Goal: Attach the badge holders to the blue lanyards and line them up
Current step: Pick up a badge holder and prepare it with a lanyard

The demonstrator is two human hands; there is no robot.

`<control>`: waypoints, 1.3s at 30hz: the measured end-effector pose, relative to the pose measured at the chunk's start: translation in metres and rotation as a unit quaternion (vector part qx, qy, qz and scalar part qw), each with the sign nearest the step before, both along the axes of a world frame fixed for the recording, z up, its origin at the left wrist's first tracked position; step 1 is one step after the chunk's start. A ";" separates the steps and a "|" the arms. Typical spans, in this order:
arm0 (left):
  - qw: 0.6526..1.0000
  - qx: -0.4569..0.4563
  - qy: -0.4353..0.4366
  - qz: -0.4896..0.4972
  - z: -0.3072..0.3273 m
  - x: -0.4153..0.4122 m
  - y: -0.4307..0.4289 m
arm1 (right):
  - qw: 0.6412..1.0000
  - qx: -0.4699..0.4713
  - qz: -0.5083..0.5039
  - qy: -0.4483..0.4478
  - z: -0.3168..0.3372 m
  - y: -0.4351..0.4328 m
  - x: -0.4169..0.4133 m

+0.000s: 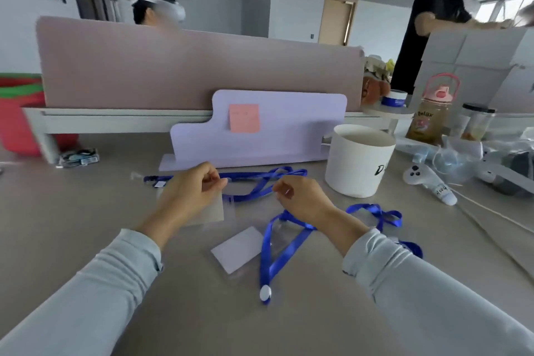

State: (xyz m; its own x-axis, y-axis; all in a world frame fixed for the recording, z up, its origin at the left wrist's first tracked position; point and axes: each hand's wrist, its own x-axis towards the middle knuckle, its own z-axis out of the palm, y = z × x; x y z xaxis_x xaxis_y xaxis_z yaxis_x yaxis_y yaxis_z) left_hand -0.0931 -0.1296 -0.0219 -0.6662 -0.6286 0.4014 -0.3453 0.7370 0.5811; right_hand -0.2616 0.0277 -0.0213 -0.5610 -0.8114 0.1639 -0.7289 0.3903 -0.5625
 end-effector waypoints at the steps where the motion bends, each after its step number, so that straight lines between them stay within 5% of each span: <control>1: 1.000 0.003 0.002 0.017 -0.001 0.012 -0.011 | 1.000 -0.001 0.014 -0.002 0.000 -0.015 0.008; 15: 0.970 -0.014 0.019 0.244 -0.003 0.133 -0.096 | 0.981 0.069 0.169 0.072 -0.009 -0.188 0.102; 25: 0.965 -0.001 0.017 0.261 -0.007 0.135 -0.103 | 0.975 0.110 0.164 0.105 -0.031 -0.223 0.121; 39: 0.980 0.019 0.024 0.198 -0.007 0.130 -0.094 | 0.972 0.129 0.194 0.020 -0.018 -0.201 0.112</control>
